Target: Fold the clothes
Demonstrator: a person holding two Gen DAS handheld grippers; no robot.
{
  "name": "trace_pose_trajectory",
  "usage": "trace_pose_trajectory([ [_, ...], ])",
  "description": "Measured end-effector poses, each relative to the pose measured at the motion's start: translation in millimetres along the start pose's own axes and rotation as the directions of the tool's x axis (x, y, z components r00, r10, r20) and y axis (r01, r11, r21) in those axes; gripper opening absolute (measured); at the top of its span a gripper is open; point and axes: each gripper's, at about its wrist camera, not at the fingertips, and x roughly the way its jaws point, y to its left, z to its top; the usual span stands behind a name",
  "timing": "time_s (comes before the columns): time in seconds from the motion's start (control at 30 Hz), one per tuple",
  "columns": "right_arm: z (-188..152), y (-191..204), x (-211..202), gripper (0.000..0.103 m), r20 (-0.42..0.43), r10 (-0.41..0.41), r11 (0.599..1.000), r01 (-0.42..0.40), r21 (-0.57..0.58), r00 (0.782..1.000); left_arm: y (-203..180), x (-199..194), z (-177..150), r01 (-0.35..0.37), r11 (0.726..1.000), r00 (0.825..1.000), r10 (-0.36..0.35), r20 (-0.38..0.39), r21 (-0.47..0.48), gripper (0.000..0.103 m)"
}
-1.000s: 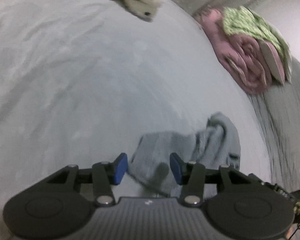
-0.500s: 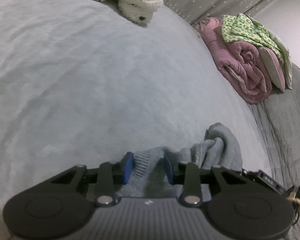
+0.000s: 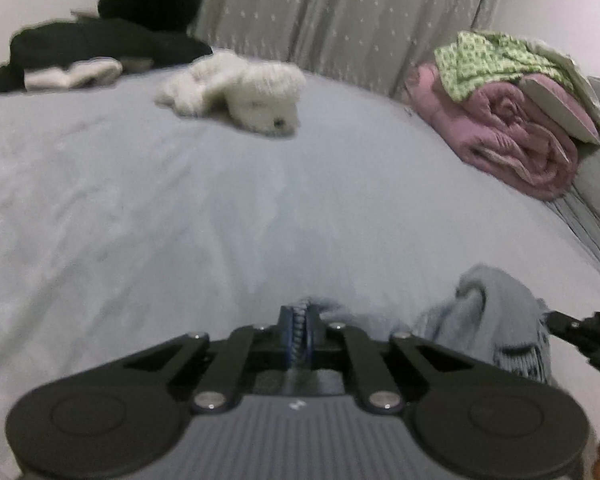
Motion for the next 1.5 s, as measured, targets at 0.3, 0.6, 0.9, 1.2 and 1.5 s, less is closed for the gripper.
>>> trace_pose_trajectory([
  [0.3, 39.8, 20.4, 4.8, 0.001, 0.121, -0.069, 0.982, 0.089, -0.165, 0.990, -15.9, -0.2, 53.7, -0.087, 0.989, 0.986, 0.068, 0.151, 0.120, 0.005],
  [0.6, 85.7, 21.8, 21.6, 0.001, 0.230, -0.153, 0.944, 0.211, -0.252, 0.961, -16.5, 18.5, 102.7, -0.200, 0.970, 0.948, 0.156, 0.276, 0.140, 0.005],
  [0.9, 100.4, 7.0, 55.2, 0.001, 0.252, -0.236, 0.911, 0.304, -0.280, 0.939, 3.6, 59.2, 130.4, -0.308, 0.946, 0.915, 0.265, 0.303, 0.101, 0.005],
  [1.2, 96.3, -5.0, 78.5, 0.000, 0.237, -0.303, 0.887, 0.364, -0.285, 0.923, 15.1, 93.5, 136.4, -0.342, 0.934, 0.916, 0.305, 0.261, 0.107, 0.005],
  [1.5, 77.3, -7.0, 68.2, 0.006, 0.142, -0.273, 0.903, 0.305, -0.304, 0.951, 26.1, 100.4, 124.4, -0.334, 0.940, 0.936, 0.322, 0.144, 0.067, 0.033],
])
